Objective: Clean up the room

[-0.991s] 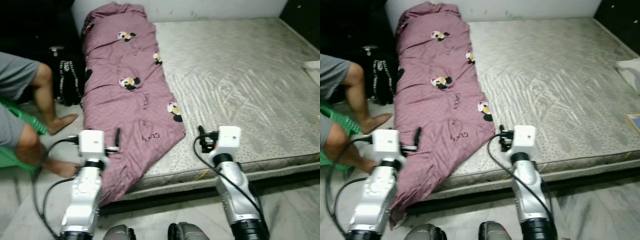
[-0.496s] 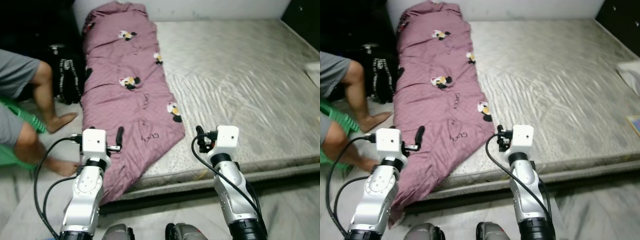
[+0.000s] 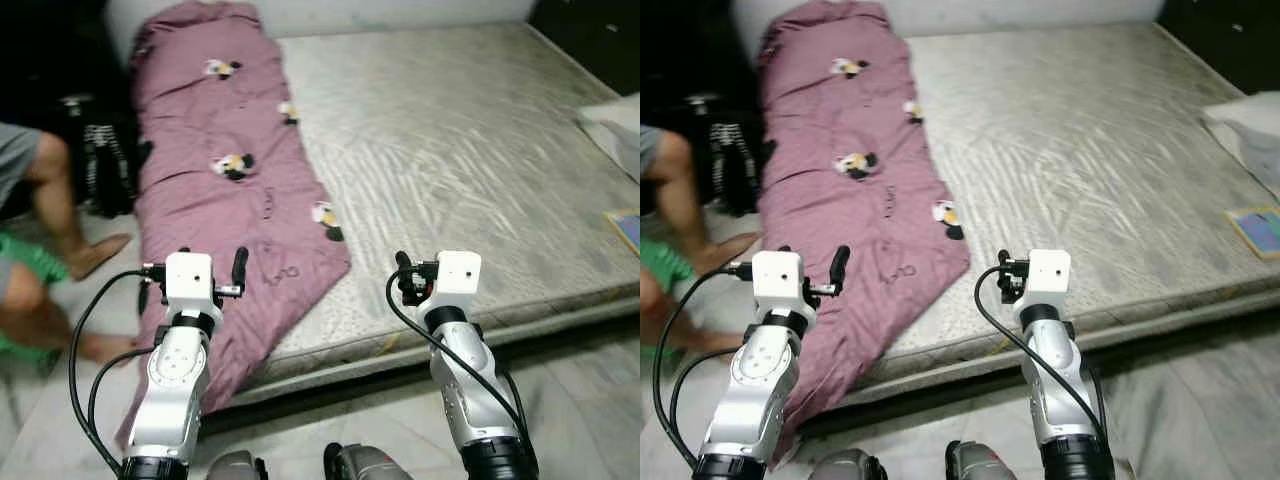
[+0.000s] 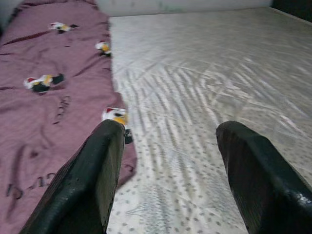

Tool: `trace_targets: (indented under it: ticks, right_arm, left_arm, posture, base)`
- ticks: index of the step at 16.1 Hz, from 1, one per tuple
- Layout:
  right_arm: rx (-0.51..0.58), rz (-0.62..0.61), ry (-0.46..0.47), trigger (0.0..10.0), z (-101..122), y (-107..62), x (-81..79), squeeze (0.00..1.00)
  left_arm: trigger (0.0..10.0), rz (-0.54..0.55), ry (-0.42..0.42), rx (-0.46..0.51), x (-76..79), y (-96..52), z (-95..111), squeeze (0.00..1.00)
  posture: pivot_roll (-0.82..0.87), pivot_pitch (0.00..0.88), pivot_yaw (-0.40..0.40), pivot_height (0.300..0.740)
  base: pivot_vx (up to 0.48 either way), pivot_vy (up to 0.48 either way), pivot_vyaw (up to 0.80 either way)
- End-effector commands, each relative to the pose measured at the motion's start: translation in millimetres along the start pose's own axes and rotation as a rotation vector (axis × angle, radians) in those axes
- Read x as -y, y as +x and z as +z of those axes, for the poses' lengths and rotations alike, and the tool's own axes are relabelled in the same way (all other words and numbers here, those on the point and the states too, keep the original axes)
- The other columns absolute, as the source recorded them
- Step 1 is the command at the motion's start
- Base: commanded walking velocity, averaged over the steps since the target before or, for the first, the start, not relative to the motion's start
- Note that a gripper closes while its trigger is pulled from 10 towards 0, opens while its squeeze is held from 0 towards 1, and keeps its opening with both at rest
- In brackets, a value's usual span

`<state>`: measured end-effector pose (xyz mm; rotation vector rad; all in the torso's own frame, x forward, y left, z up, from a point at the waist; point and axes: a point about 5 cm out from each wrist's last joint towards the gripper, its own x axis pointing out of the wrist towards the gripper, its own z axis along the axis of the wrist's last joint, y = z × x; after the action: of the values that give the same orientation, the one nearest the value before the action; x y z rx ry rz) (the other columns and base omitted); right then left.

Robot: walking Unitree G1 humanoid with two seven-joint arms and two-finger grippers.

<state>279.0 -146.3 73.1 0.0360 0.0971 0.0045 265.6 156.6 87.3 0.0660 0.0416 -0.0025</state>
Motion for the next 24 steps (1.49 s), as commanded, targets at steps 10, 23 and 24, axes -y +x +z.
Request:
trace_targets:
  ticks: [10, 23, 24]
  right_arm:
    - [-0.005, -0.01, 0.007, 10.0, -0.6, -0.9, 2.8, 0.0]
    - [0.001, -0.012, 0.026, 10.0, -0.1, -2.3, 1.6, 0.0]
    - [0.001, -0.011, 0.025, 10.0, -0.1, -1.8, 1.9, 0.0]
  left_arm:
    - [10.0, 0.005, -0.001, -0.011, 2.5, -0.9, -2.4, 0.0]
    - [10.0, 0.023, 0.02, -0.02, -4.6, -7.8, -5.0, 0.0]
    - [10.0, 0.028, 0.022, -0.018, -4.1, -6.5, -4.6, 0.0]
  posture:
    - [-0.02, 0.075, -0.011, 0.74]
    - [-0.01, 0.08, 0.0, 0.692]
    - [-0.01, 0.075, 0.002, 0.682]
  base:
    - [0.0, 0.069, -0.16]
    - [0.0, 0.0, 0.0]
    - [0.0, 0.0, 0.0]
